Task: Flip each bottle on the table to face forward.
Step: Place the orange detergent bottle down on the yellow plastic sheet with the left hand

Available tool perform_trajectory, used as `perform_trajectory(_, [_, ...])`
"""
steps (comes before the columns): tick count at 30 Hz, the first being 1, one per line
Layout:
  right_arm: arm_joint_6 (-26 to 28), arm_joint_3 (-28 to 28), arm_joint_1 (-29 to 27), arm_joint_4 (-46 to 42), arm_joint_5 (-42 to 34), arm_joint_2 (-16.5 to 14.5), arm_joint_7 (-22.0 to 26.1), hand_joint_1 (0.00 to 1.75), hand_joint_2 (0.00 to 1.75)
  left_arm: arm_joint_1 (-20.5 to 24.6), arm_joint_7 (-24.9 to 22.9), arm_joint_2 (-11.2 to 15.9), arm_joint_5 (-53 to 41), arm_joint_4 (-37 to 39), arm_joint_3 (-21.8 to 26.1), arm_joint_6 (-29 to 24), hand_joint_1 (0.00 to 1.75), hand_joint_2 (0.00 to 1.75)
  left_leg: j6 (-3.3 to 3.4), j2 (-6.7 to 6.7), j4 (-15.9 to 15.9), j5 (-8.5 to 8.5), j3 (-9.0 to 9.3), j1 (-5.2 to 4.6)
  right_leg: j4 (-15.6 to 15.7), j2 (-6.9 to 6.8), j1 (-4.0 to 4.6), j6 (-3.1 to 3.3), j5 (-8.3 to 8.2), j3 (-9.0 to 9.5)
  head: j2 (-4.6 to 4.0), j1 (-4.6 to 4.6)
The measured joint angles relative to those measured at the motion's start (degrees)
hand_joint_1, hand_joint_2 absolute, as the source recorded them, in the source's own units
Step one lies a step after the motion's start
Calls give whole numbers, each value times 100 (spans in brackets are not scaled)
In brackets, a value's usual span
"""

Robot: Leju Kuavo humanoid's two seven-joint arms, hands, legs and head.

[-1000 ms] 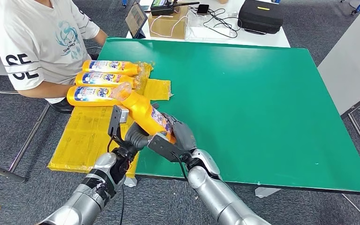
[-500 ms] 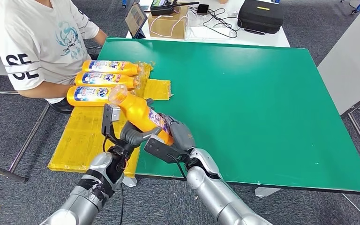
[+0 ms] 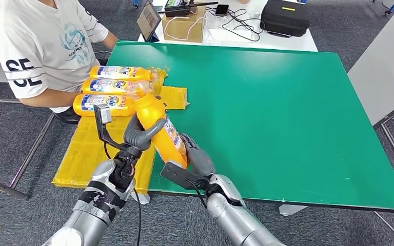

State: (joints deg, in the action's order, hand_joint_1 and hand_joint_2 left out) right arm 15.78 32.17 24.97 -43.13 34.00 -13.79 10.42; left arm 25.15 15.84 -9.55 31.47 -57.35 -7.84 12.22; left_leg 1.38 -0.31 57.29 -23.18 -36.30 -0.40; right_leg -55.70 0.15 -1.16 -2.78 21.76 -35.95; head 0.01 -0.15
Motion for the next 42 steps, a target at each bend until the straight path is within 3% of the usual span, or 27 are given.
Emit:
perform_trajectory(8, [126, -251, -146, -207, -290, 82, 102, 0, 175, -23, 5, 1, 148, -197, 145, -93, 175, 175, 0, -3, 0, 0, -1, 0, 0, -1, 0, 0, 0, 0, -1, 1])
perform_trajectory(14, [320, -558, -295, -594, -508, 179, 198, 0, 175, -5, 205, 60, -396, -186, 152, -443, 175, 175, 0, -3, 0, 0, -2, 0, 0, -1, 0, 0, 0, 0, 0, 1])
perform_trajectory(21, [422, -1056, -496, -1319, -997, 286, 447, 0, 175, 487, 709, 374, -3135, 446, -74, -1762, 175, 175, -1, -2, 0, 2, -2, 0, 0, -1, 1, 0, -1, -1, 0, 1])
perform_trajectory(28, [215, -1572, -733, -2174, -1638, 371, 645, 0, 175, 1000, 647, 780, -6022, 1352, -314, -3175, 175, 175, -1, -1, 0, 3, -2, 0, -2, 0, 0, 0, -1, -1, 0, 1])
perform_trajectory(35, [-10, -1787, -765, -2426, -1795, 492, 707, 0, 175, 1318, 632, 1371, -7734, 2104, -574, -3324, 175, 175, -2, 2, 0, 3, -2, 2, -3, 1, 1, 0, 0, -2, -1, 1])
perform_trajectory(42, [-137, -1803, -708, -2430, -1855, 548, 714, 0, 175, 1412, 696, 1685, -8419, 2618, -863, -3071, 175, 175, -2, -1, 0, 3, -2, 2, -3, 0, 0, 0, 0, -1, 0, 1])
